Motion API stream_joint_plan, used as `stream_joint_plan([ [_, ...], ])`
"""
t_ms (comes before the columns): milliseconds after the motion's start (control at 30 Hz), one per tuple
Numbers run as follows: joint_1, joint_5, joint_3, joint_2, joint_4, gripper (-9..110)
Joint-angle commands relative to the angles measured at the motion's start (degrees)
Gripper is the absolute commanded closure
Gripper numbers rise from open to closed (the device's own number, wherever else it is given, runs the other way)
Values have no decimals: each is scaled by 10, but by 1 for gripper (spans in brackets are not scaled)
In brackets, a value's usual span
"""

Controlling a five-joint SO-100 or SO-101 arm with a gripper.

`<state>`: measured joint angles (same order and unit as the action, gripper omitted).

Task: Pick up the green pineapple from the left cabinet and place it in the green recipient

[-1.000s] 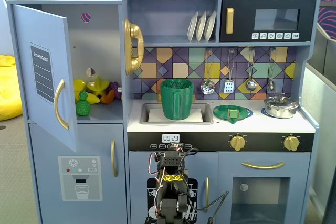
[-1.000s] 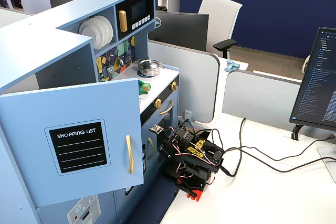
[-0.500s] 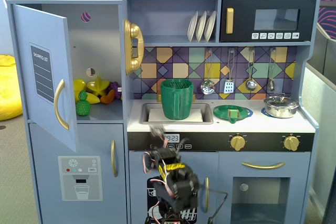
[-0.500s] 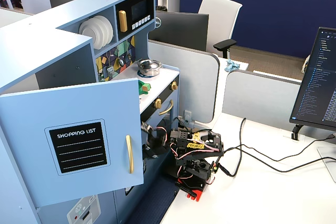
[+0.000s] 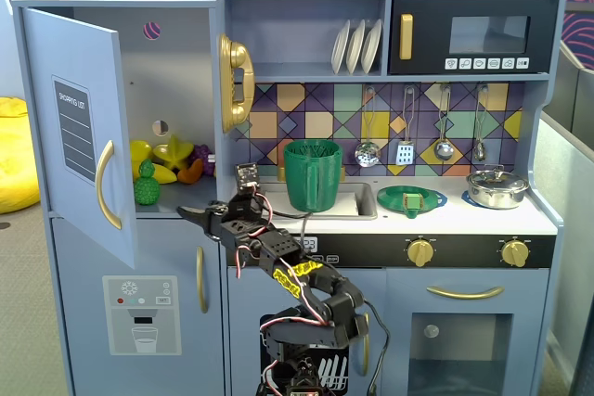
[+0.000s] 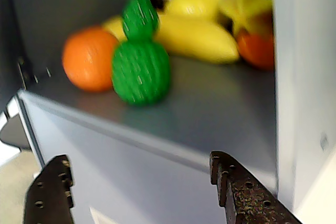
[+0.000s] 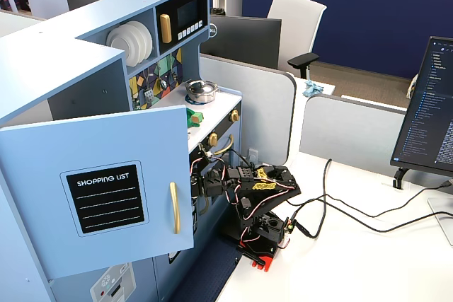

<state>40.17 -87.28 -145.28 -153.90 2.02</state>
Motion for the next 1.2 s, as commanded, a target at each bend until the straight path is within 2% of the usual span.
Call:
stream_joint_plan([
  [0,13,-56,54,56,-75,74],
  [133,22,-100,84,112,-97,75],
  [433,11,-118,175,233,-136,72],
  [1167,-9,-116,352,461,-168,71],
])
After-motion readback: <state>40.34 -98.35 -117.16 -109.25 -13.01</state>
